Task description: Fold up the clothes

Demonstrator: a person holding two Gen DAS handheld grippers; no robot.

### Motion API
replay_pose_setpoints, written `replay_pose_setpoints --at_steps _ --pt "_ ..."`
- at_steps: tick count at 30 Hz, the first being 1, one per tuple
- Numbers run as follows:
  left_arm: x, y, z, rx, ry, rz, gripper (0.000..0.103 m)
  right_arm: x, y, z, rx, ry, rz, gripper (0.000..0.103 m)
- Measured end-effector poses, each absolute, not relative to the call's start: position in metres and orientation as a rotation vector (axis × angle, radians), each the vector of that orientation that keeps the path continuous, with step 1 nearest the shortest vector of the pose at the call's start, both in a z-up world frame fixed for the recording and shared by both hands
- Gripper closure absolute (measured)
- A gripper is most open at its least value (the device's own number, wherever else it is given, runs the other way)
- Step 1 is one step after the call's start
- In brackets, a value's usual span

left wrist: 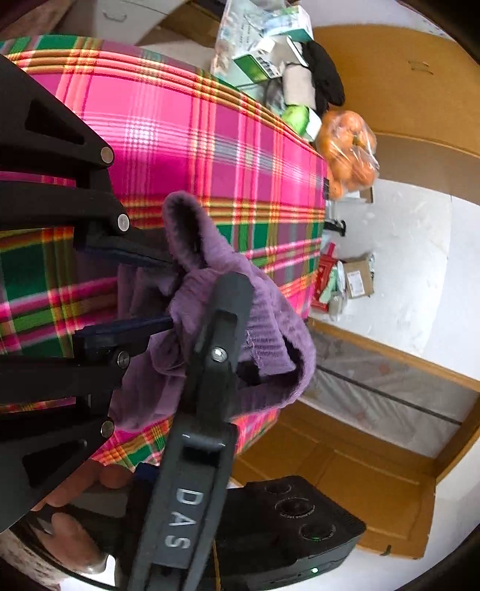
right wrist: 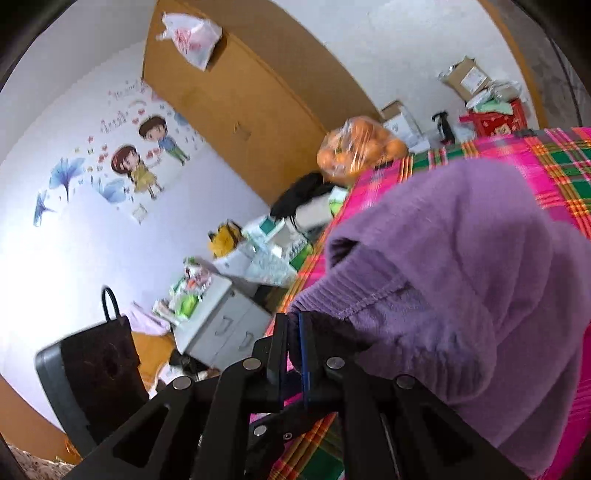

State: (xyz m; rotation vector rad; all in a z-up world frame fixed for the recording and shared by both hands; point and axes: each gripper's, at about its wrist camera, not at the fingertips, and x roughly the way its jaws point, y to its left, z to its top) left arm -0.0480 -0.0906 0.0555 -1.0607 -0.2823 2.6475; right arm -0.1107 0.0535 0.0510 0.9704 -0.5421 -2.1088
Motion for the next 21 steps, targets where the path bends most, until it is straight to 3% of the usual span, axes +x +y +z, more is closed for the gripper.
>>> replay_pose_setpoints --at_steps 4,9,14,21 --pt "-0.054 -0.092 0.049 -1.118 -0.31 2.626 0.075 -0.107 0.057 0.042 1.025 -0.56 -2.092 0.091" --pt "-0.061 -0.092 0.039 -1.196 -0.315 2.636 0.075 -0.089 0.086 0.054 0.994 -0.548 -2.15 0.076" --pt "-0.068 -0.095 0.03 -1.28 -0.401 2.588 0.075 -0.067 0.135 0.073 0.9 -0.577 -2.267 0.072" --pt "-0.054 -0.089 0.042 -1.214 -0.41 2.507 0.075 -0.064 0.192 0.024 1.122 -0.637 -2.462 0.065"
